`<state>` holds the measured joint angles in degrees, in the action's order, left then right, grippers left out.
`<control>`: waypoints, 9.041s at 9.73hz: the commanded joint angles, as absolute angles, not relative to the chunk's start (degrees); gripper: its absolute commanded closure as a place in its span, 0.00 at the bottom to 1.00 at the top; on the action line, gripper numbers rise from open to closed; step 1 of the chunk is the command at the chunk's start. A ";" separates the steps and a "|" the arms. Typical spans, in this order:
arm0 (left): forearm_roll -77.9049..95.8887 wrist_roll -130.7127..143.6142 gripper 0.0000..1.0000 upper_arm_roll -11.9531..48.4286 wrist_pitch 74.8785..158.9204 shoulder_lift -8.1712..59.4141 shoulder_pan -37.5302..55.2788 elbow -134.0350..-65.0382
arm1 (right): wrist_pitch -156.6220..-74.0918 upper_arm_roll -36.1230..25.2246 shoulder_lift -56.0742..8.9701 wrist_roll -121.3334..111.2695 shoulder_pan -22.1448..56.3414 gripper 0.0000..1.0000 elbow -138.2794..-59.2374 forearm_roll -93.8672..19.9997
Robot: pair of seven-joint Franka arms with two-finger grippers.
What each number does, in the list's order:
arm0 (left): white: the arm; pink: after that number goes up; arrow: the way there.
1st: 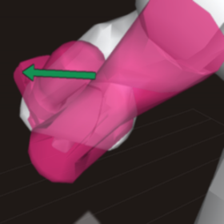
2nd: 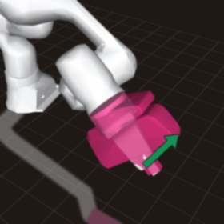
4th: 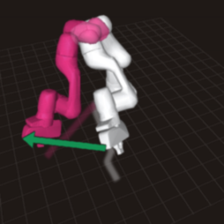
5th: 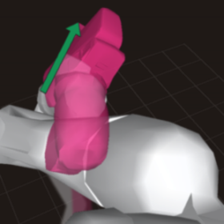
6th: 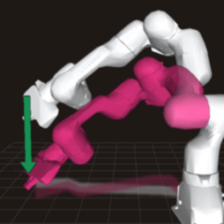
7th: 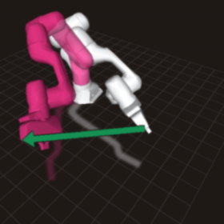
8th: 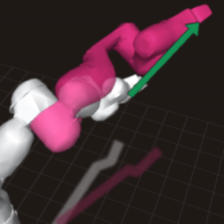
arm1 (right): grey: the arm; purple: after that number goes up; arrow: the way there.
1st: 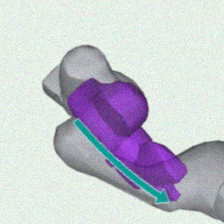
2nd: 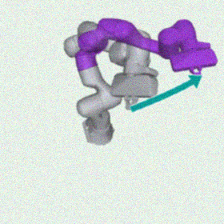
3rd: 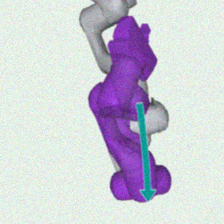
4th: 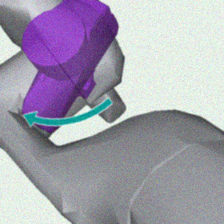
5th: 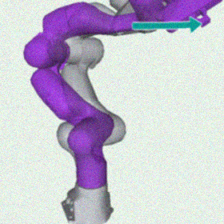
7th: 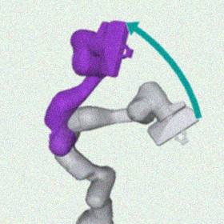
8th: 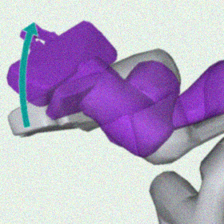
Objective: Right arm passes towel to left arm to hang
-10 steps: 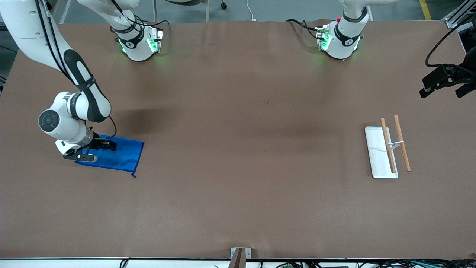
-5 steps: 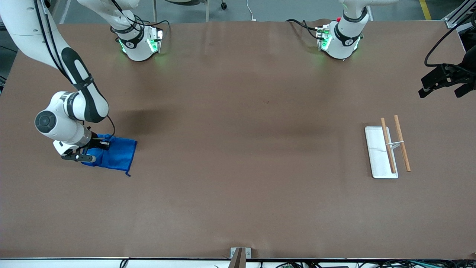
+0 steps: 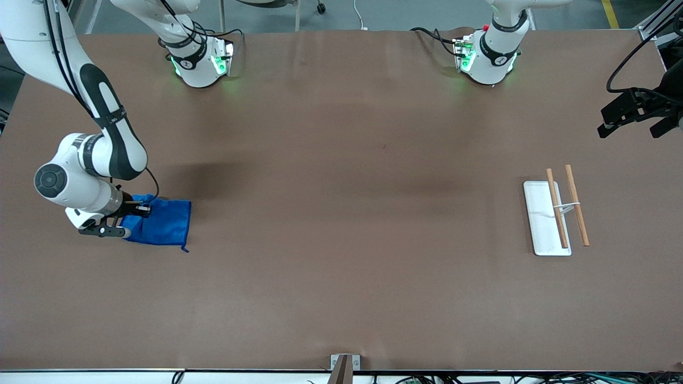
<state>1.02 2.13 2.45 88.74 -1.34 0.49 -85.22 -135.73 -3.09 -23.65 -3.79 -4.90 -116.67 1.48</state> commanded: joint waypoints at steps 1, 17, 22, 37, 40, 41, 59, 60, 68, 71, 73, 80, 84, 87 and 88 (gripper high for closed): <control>0.79 1.32 0.00 2.81 88.59 -1.41 0.09 -86.66 | -128.17 -2.90 -18.73 -4.39 -3.52 1.00 -114.71 1.67; 52.09 -14.64 0.00 2.11 88.41 -1.32 1.05 -112.63 | -137.52 6.24 -21.27 -3.60 26.51 1.00 -93.61 -67.27; 73.80 -30.04 0.00 2.11 88.77 4.37 1.05 -127.09 | -138.60 6.24 -21.18 -3.60 31.64 1.00 -90.79 -89.26; 99.23 -25.33 0.01 14.23 97.91 21.96 1.67 -117.52 | -138.34 6.24 -20.65 -3.87 33.22 1.00 -90.00 -93.78; 99.14 -24.78 0.14 14.24 97.73 21.71 1.23 -115.59 | -138.34 6.24 -20.65 -4.04 33.22 1.00 -90.00 -93.69; 98.79 -25.05 0.22 14.15 98.00 21.88 1.14 -114.10 | -138.34 6.24 -20.57 -3.78 33.22 1.00 -90.00 -93.69; 40.92 -17.42 1.00 1.70 99.49 17.94 -2.46 -96.07 | -137.99 5.10 -12.49 -2.46 19.72 0.00 -105.09 -56.92; 35.82 -17.66 1.00 1.24 99.75 17.76 -2.55 -95.98 | -137.99 5.01 -11.70 -2.03 16.47 0.00 -106.16 -50.25; 24.33 -28.83 1.00 -17.40 109.84 19.24 -3.08 -102.64 | -119.14 -1.23 -7.75 11.69 4.76 0.00 -101.52 -3.09; 27.95 -28.12 1.00 -17.40 111.53 19.77 -2.64 -104.23 | -108.59 -1.58 -2.48 12.74 1.41 0.00 -98.28 -0.27; 28.12 -28.21 1.00 -17.40 114.77 19.86 -2.55 -107.30 | -102.43 -1.41 2.00 12.92 -0.61 0.00 -98.09 -0.18; 26.28 -32.34 0.00 -20.65 113.99 20.04 -3.52 -107.40 | -86.14 -3.95 3.16 9.51 -0.71 0.00 -84.91 0.17; 17.96 -29.55 0.00 -20.05 113.82 14.43 -2.90 -105.03 | -86.13 -3.43 3.16 8.44 -0.70 0.00 -85.43 1.14; 6.54 -14.82 0.00 -8.74 113.82 3.90 -3.16 -107.22 | -86.04 -3.43 3.16 7.30 -0.44 0.00 -85.43 1.32; 4.42 -8.33 0.00 -4.87 113.21 1.43 -3.08 -108.01 | -86.04 -3.43 3.16 7.12 -0.61 0.00 -85.43 1.41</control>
